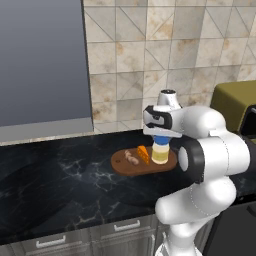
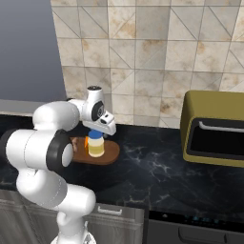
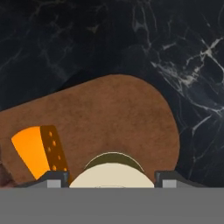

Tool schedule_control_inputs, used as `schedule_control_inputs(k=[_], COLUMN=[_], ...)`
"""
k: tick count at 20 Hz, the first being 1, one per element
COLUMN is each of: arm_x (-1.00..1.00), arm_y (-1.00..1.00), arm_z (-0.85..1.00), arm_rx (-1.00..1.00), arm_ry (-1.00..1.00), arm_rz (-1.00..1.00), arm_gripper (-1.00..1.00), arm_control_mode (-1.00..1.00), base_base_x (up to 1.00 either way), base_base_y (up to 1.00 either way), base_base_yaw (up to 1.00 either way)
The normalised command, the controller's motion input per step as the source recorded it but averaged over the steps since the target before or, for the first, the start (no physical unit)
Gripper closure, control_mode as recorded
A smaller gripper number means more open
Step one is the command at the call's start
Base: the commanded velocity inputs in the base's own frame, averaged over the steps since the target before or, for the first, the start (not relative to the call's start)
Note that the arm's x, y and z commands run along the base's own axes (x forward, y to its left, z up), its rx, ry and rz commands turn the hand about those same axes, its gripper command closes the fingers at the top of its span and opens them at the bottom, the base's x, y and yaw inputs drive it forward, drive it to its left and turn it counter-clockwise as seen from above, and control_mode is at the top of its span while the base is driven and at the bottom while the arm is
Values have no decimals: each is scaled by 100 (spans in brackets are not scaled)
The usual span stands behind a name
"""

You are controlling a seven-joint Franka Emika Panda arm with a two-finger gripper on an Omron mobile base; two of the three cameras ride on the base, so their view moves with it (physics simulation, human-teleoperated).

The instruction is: Retrieve the reheated potato from the microwave, then place the potato, cheese, and condiment on the cutting board.

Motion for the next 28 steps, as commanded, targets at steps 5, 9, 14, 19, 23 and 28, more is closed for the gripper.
schedule_control_inputs(k=[5,9,14,19,23,28], arm_x=[0,0,3,11,22,24], arm_y=[0,0,-1,0,0,0], arm_z=[-11,-2,1,0,0,-1], arm_rx=[0,0,0,0,-2,-2], arm_ry=[0,0,-2,-1,0,0], arm_rz=[0,0,0,0,0,0], arm_gripper=[100,100,100,100,100,100], arm_control_mode=[-100,-100,-100,-100,-100,-100], base_base_x=[0,0,0,0,0,0], base_base_y=[0,0,0,0,0,0], base_base_yaw=[0,0,0,0,0,0])
